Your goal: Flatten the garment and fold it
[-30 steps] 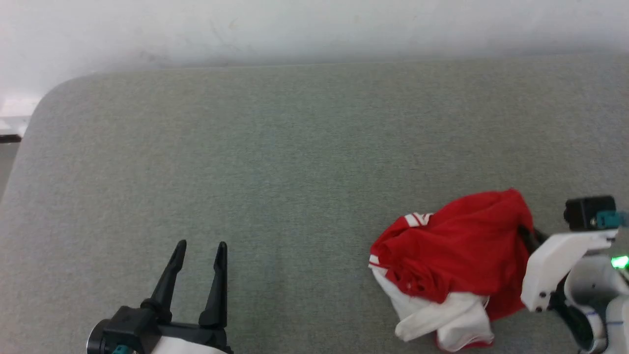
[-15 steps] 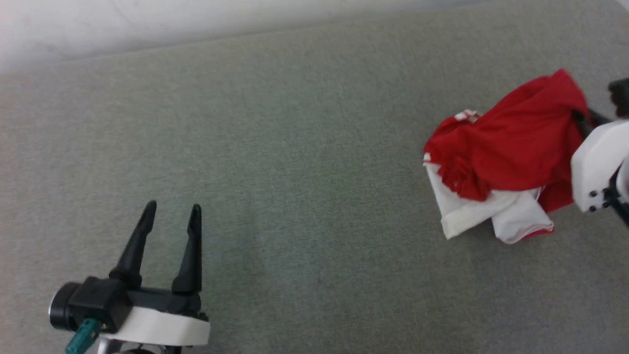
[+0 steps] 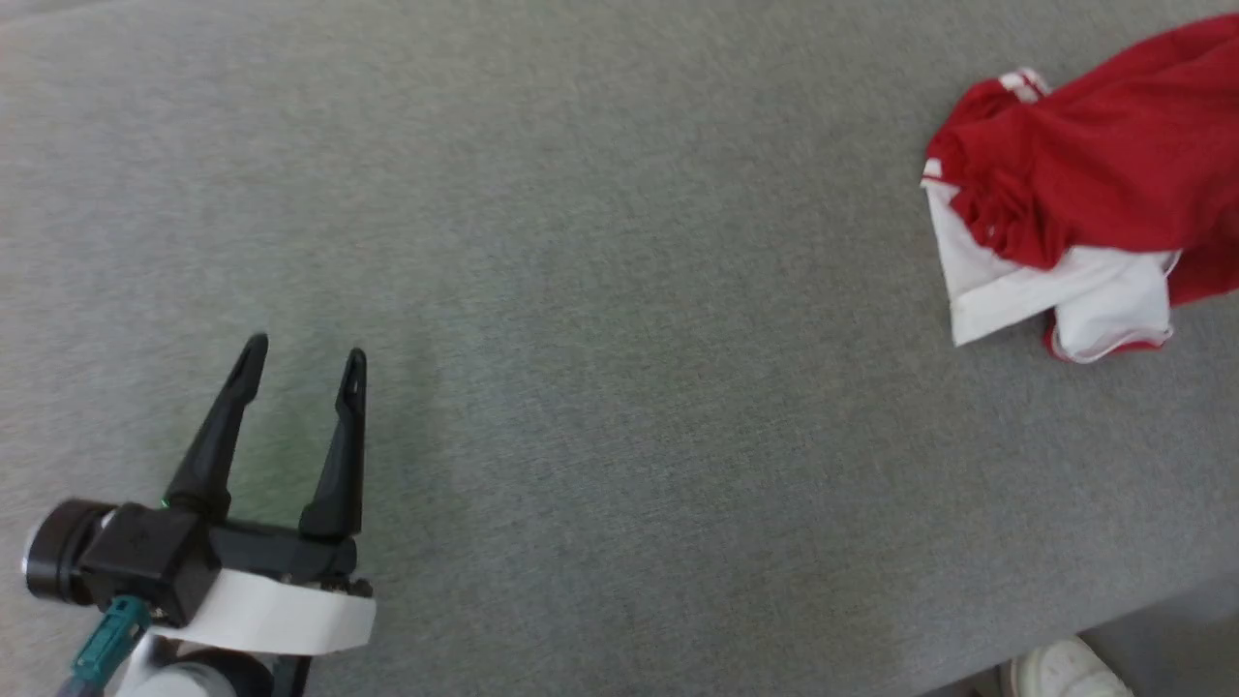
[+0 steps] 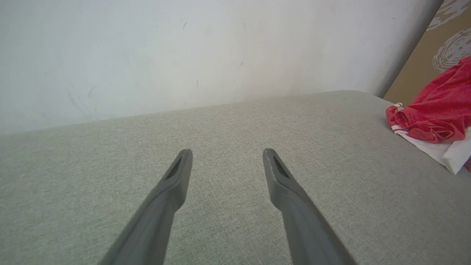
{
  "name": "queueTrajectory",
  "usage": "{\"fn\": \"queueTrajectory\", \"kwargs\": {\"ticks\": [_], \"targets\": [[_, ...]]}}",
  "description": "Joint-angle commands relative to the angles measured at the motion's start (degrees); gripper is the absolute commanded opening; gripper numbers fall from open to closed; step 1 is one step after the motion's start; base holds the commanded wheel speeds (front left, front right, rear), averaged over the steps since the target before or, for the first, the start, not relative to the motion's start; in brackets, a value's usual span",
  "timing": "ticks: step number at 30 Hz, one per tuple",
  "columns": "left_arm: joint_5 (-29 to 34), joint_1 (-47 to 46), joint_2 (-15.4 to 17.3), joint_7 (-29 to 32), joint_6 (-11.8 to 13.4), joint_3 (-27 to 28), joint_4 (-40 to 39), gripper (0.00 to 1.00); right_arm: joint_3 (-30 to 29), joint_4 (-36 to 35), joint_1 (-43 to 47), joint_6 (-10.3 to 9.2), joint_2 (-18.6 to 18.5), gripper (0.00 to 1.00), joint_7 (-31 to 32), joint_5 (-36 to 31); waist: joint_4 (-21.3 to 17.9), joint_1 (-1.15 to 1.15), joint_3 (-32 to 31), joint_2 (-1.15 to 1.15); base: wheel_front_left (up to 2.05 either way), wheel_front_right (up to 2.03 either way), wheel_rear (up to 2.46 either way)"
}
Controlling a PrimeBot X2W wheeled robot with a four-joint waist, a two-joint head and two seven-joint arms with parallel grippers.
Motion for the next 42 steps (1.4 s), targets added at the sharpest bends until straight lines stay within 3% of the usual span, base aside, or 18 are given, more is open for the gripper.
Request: {"fn": "queueTrajectory", "kwargs": {"ticks": [1, 14, 30, 32, 33, 35, 36, 37, 38, 42], "targets": [[0.86, -1.55, 0.76, 0.67, -0.19, 0.17, -1.16, 1.0, 0.31, 0.87, -1.8, -0.06, -0.91, 0.0, -1.22, -0.99, -3.95, -0.01, 4.6, 0.0, 0.0, 0.0, 0.0], [2.81, -2.84, 4.84, 5.94, -0.11, 1.52, -9.37, 1.0, -0.43, 10.04, -8.54, -0.06, -5.22, 0.0, -8.73, -6.06, -5.59, -0.01, 12.43, 0.0, 0.0, 0.0, 0.0], [3.54, -1.42, 7.31, 9.58, 0.28, 2.51, -14.22, 1.0, -5.26, 18.91, -13.82, -0.06, -4.9, 0.0, -13.02, -13.95, -5.17, -0.01, 17.02, 0.0, 0.0, 0.0, 0.0], [3.35, -1.27, 7.34, 9.75, 0.37, 2.59, -14.36, 1.0, -6.02, 19.91, -14.26, -0.06, -4.68, 0.1, -13.66, -14.76, -4.97, -0.01, 17.17, 0.0, 0.0, 0.0, 0.0], [3.31, -1.14, 7.43, 9.82, 0.41, 2.7, -14.39, 1.0, -6.43, 20.35, -14.46, -0.06, -4.61, 0.2, -14.0, -15.25, -4.89, -0.01, 17.23, 0.0, 0.0, 0.0, 0.0], [3.19, -0.91, 7.62, 9.81, 0.48, 2.97, -14.43, 1.0, -7.11, 21.24, -14.83, -0.06, -4.35, 0.52, -14.64, -16.2, -4.77, -0.01, 17.27, 0.0, 0.0, 0.0, 0.0], [3.11, -0.81, 7.69, 9.75, 0.5, 3.07, -14.41, 1.0, -7.41, 21.66, -15.01, -0.06, -4.16, 0.8, -14.91, -16.58, -4.73, -0.01, 17.23, 0.0, 0.0, 0.0, 0.0], [3.02, -0.73, 7.73, 9.7, 0.52, 3.14, -14.36, 1.0, -7.66, 22.08, -15.19, -0.06, -3.99, 0.96, -15.21, -16.95, -4.68, -0.01, 17.17, 0.0, 0.0, 0.0, 0.0], [2.87, -0.7, 7.68, 9.62, 0.56, 3.17, -14.28, 1.0, -7.84, 22.5, -15.35, -0.06, -3.83, 1.0, -15.51, -17.28, -4.63, -0.01, 17.1, 0.0, 0.0, 0.0, 0.0], [2.02, -0.98, 7.18, 8.89, 0.65, 2.95, -13.73, 1.0, -8.29, 24.3, -16.03, -0.06, -3.34, 1.0, -16.87, -18.22, -4.41, -0.01, 16.66, 0.0, 0.0, 0.0, 0.0]]}}
